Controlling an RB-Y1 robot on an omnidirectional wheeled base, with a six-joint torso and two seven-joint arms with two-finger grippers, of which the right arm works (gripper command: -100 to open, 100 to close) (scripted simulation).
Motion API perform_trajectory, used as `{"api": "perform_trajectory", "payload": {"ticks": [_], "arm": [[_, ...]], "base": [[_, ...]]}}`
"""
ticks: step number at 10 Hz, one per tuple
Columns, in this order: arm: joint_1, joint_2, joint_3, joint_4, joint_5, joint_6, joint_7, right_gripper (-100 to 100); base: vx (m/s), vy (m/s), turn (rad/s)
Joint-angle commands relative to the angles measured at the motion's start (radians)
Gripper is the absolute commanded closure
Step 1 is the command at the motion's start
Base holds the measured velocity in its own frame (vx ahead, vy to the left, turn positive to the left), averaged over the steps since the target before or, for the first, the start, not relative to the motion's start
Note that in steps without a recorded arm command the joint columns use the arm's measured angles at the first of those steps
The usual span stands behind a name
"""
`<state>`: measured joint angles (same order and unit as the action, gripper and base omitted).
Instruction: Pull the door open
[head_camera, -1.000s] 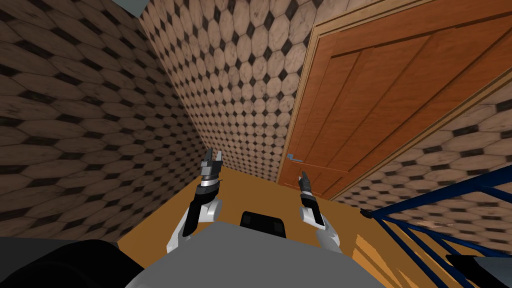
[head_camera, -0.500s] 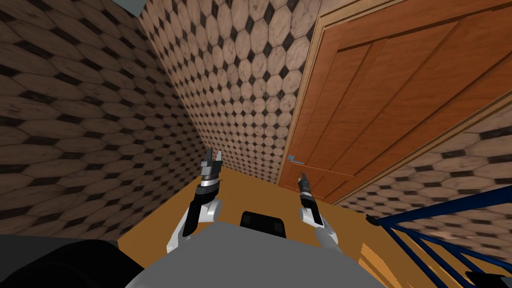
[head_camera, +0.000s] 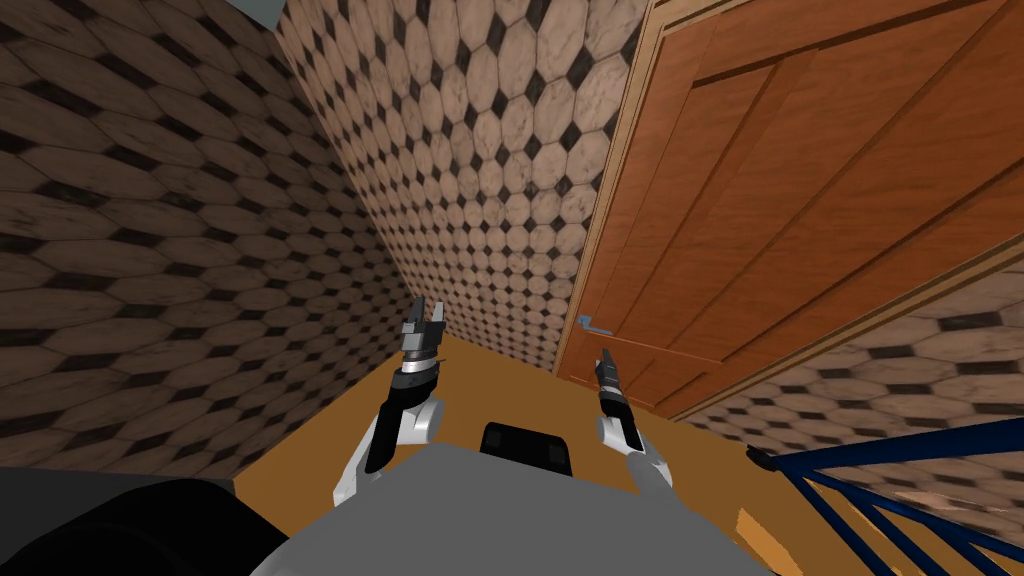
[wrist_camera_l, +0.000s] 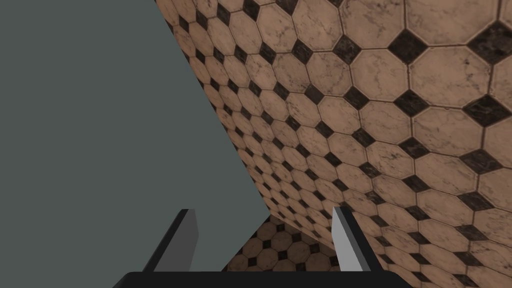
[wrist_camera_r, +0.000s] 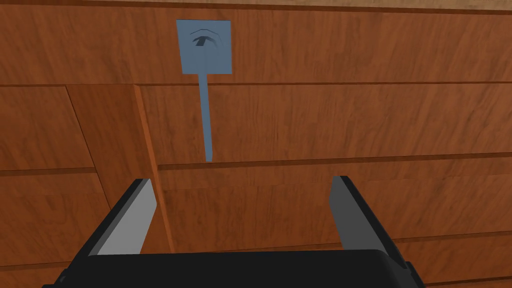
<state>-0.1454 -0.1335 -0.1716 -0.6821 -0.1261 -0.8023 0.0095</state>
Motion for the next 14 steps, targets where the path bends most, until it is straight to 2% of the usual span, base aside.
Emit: {"api": "perform_trajectory", "payload": {"ticks": [1, 7, 8, 9, 10, 12, 13, 14], "arm": [[-0.018, -0.002, -0.004, 0.045, -0.004, -0.011, -0.003, -100], [-0.081, -0.007, -0.018, 0.204, -0.018, -0.051, -0.016, -100], [-0.081, -0.008, -0.016, 0.201, -0.017, -0.054, -0.015, -100], [-0.067, -0.032, -0.023, 0.209, -0.022, -0.064, -0.038, -100], [-0.062, -0.039, -0.024, 0.211, -0.024, -0.067, -0.044, -100], [-0.062, -0.039, -0.024, 0.217, -0.024, -0.067, -0.044, -100], [-0.043, -0.068, -0.031, 0.217, -0.030, -0.077, -0.072, -100], [-0.038, -0.076, -0.033, 0.218, -0.032, -0.080, -0.079, -100]], "base": [[0.069, -0.033, 0.038], [0.078, -0.039, 0.040], [0.037, -0.015, 0.012], [0.138, 0.019, 0.152], [0.197, 0.007, 0.108], [0.091, 0.001, 0.000], [0.123, 0.010, 0.154], [0.192, -0.026, 0.155]]}}
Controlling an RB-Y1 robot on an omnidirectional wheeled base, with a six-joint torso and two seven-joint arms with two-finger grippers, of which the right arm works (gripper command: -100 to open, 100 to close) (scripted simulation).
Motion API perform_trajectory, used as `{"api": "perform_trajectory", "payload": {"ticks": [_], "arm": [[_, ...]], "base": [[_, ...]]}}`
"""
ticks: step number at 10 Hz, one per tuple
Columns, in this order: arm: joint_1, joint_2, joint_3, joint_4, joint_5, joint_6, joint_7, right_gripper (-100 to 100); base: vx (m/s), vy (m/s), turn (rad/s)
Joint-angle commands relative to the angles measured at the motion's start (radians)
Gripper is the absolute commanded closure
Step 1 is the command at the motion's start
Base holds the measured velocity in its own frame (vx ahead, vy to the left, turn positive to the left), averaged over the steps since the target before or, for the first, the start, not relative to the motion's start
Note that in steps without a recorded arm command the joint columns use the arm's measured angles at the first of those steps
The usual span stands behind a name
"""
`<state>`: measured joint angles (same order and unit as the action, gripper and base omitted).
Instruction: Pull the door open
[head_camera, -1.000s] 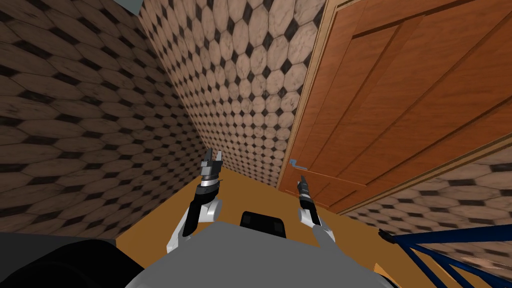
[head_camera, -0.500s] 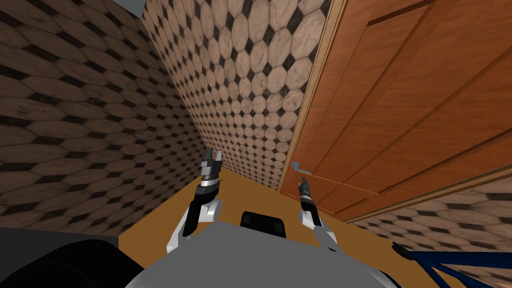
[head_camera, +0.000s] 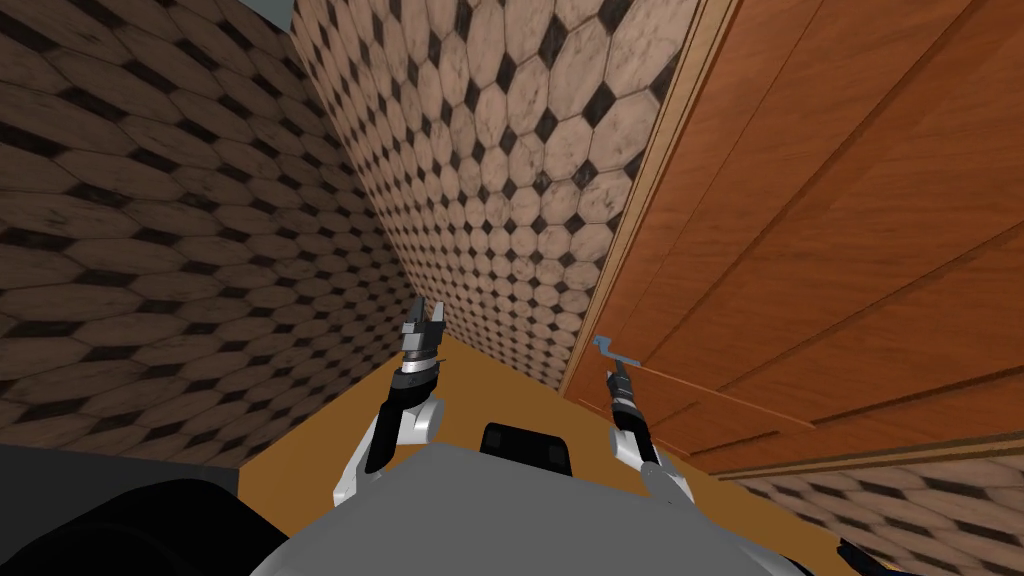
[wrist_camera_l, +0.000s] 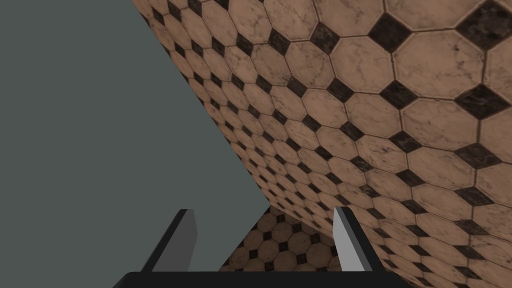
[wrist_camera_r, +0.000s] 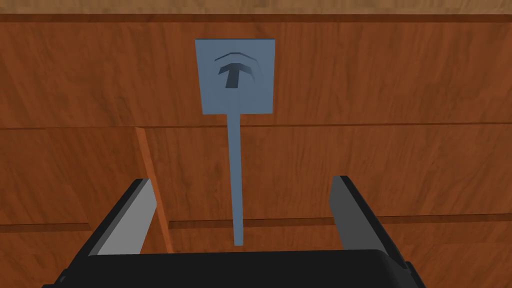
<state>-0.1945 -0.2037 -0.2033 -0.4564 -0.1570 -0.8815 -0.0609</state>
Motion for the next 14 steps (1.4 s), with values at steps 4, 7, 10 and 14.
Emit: {"api": "perform_trajectory", "payload": {"ticks": [4, 7, 10, 14], "arm": [[0.038, -0.048, -0.012, 0.001, -0.011, -0.016, -0.048, -100], [0.050, -0.066, -0.016, 0.005, -0.015, -0.022, -0.064, -100], [0.041, -0.062, -0.016, 0.014, -0.015, -0.020, -0.058, 100], [0.041, -0.062, -0.016, 0.014, -0.015, -0.020, -0.058, 100]], "base": [[0.127, 0.005, 0.066], [0.151, -0.019, 0.067], [0.010, -0.003, 0.001], [-0.007, 0.002, 0.002]]}}
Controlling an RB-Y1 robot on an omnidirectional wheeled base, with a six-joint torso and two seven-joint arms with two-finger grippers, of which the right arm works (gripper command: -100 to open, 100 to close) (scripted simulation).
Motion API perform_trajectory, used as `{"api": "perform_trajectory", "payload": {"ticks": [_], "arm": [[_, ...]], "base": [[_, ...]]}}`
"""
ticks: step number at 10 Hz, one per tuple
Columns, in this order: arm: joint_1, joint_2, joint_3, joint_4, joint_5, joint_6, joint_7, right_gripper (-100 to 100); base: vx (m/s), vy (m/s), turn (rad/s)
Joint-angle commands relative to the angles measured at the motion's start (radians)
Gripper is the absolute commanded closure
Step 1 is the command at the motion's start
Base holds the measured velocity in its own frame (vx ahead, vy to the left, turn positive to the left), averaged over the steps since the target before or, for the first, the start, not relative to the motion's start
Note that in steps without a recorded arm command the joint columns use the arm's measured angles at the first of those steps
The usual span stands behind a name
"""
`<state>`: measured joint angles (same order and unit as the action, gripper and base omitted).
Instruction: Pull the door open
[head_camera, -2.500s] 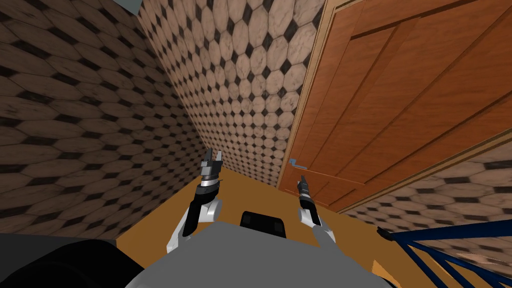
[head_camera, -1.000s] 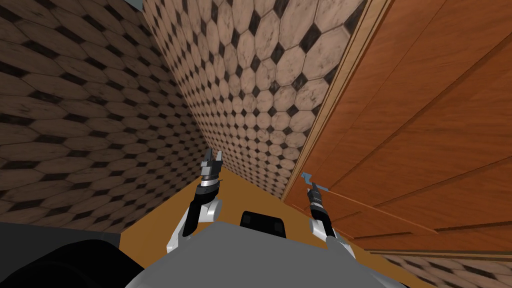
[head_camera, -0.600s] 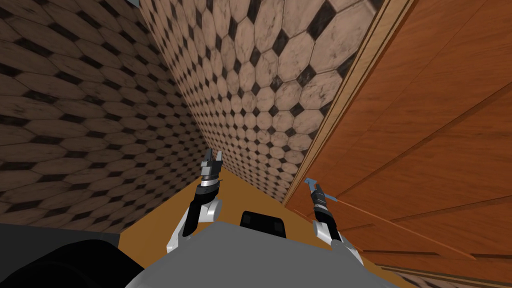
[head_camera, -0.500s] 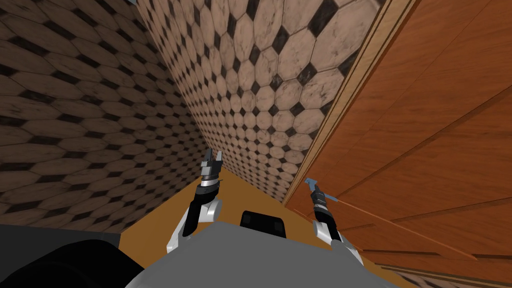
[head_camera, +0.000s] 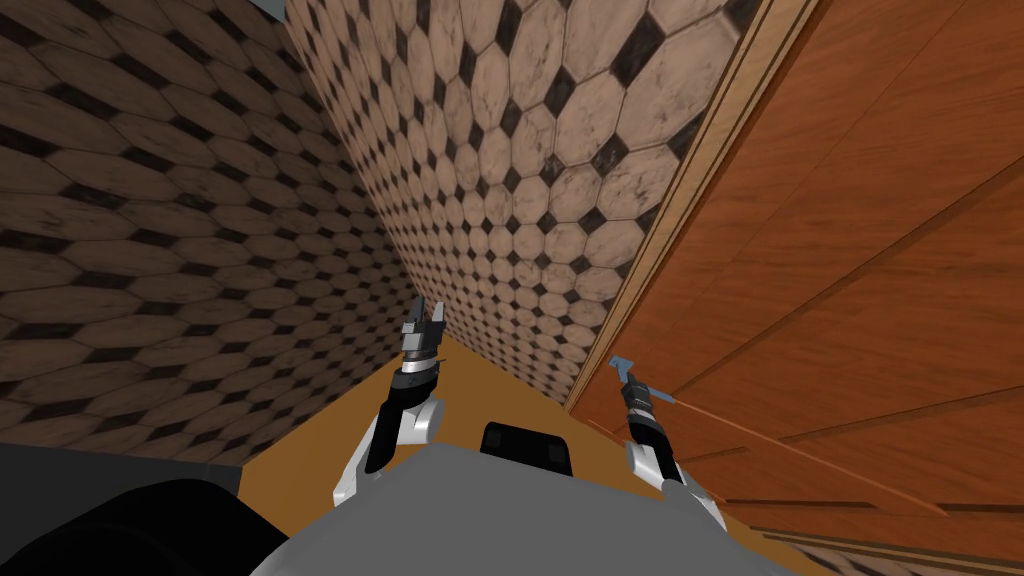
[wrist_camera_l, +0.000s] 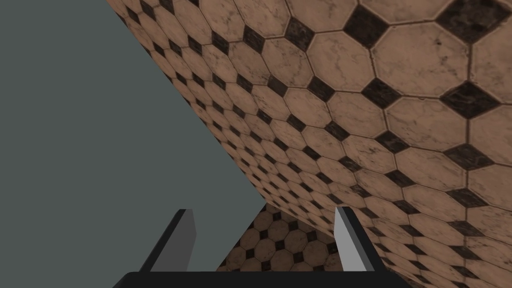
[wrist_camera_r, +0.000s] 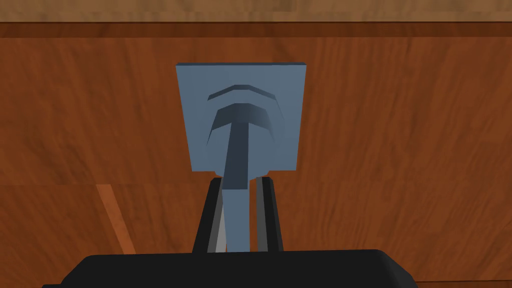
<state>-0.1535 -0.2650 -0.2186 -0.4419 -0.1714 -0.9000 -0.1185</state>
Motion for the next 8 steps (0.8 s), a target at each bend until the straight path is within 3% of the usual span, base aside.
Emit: {"api": "perform_trajectory", "payload": {"ticks": [1, 8], "arm": [[0.003, -0.005, 0.010, -0.001, 0.007, -0.003, -0.012, 100], [0.022, -0.037, 0.073, -0.010, 0.049, -0.023, -0.088, 100]], "base": [[-0.098, -0.017, 0.065], [-0.202, -0.028, 0.096]]}}
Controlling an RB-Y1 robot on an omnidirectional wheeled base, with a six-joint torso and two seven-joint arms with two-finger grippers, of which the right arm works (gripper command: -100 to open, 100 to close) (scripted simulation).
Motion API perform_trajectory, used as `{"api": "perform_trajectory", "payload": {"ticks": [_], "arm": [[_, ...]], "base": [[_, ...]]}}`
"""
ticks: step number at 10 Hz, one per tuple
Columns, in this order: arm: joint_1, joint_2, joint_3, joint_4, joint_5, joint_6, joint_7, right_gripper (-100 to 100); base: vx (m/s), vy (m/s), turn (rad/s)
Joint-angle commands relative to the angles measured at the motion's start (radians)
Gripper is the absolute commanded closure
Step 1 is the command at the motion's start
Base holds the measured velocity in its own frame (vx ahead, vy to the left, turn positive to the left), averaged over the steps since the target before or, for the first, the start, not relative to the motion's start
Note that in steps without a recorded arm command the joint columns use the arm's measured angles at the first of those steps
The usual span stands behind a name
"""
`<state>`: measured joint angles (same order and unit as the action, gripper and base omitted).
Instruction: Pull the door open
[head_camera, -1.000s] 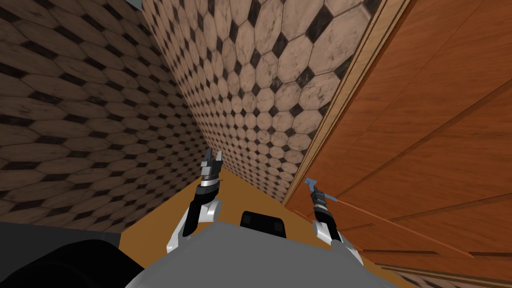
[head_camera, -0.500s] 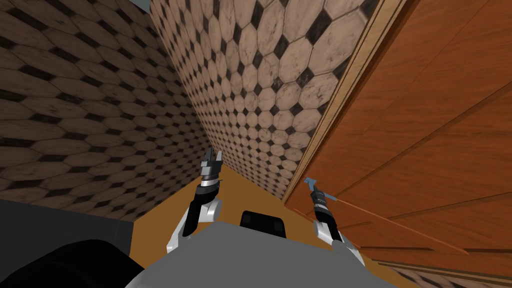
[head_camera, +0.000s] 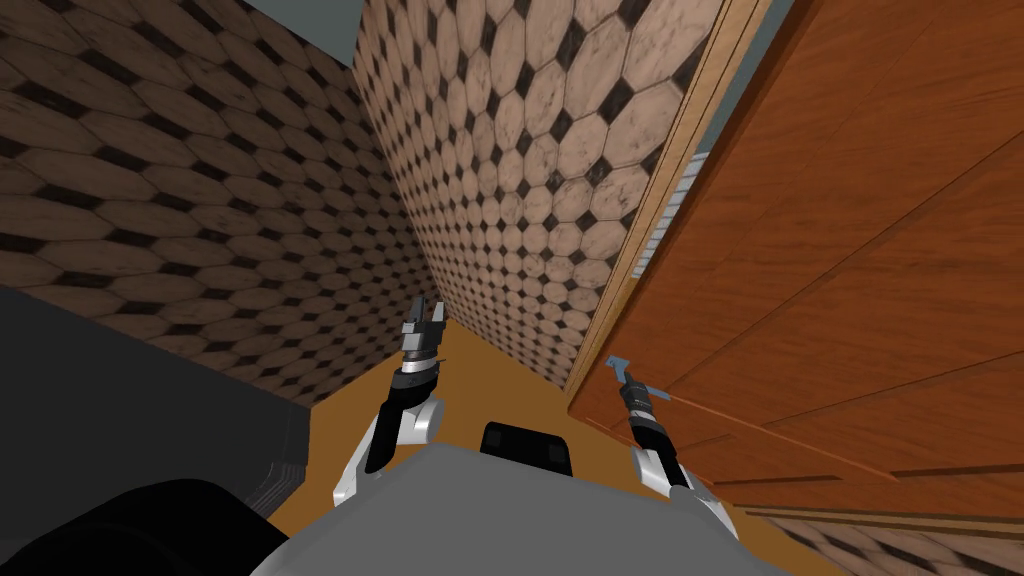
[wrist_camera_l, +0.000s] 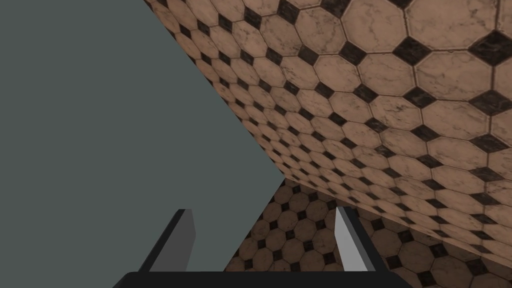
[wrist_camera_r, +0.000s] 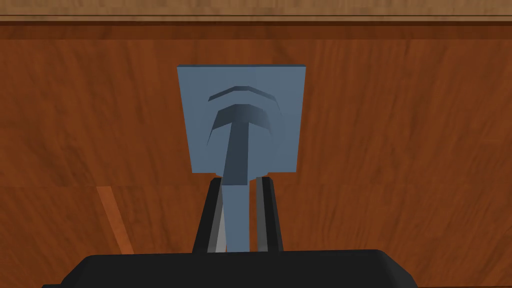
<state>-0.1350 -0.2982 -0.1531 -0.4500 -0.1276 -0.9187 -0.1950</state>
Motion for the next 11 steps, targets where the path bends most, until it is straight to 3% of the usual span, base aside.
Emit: {"api": "perform_trajectory", "payload": {"ticks": [1, 3, 11], "arm": [[0.006, -0.008, 0.016, -0.003, 0.011, -0.007, -0.021, 100], [0.002, -0.012, 0.018, 0.003, 0.012, -0.010, -0.024, 100], [0.018, -0.021, 0.008, -0.001, 0.116, -0.036, -0.097, 100]], "base": [[-0.239, -0.012, 0.103], [-0.175, -0.010, 0.053], [-0.248, -0.073, 0.162]]}}
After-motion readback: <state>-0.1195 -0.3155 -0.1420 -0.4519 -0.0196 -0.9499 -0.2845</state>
